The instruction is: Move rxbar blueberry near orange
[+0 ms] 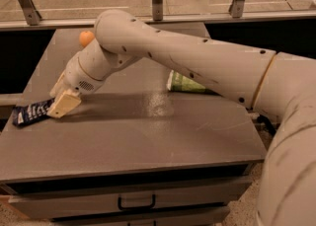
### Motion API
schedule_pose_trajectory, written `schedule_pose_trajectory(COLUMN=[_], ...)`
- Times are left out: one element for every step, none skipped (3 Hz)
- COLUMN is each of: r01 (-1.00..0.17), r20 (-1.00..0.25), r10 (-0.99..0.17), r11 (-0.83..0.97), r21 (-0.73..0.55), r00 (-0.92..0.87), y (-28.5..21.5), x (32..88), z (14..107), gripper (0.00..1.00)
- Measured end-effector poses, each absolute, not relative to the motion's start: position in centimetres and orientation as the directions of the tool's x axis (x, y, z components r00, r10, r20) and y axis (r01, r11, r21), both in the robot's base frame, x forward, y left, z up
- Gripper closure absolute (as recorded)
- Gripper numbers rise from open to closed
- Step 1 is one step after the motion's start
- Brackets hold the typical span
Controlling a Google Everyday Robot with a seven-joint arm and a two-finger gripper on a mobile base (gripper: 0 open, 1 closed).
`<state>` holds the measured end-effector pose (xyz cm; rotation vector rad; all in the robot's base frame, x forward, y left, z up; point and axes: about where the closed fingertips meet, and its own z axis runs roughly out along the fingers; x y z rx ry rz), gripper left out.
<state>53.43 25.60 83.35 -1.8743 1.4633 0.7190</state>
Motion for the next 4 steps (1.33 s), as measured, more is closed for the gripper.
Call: schedule_pose_trajectory(r01=[-0.981, -0.987, -0.979, -0.943], r20=[-0.758, -0.751, -0.722, -0.709], r10=[-0.622, -0.640, -0.675, -0.684], r11=[-0.145, -0.090, -0.003, 0.097], r21=[-0.132, -0.135, -0.205, -0.318], r00=[0.194, 0.161, 0.154, 0.169], y=[24.7, 22.2, 17.5, 12.3], x=[53.2, 53.8, 56.2, 59.4], z=[83.3, 83.6, 86.1, 89.9], gripper=[0.88, 1.00, 1.00, 1.00])
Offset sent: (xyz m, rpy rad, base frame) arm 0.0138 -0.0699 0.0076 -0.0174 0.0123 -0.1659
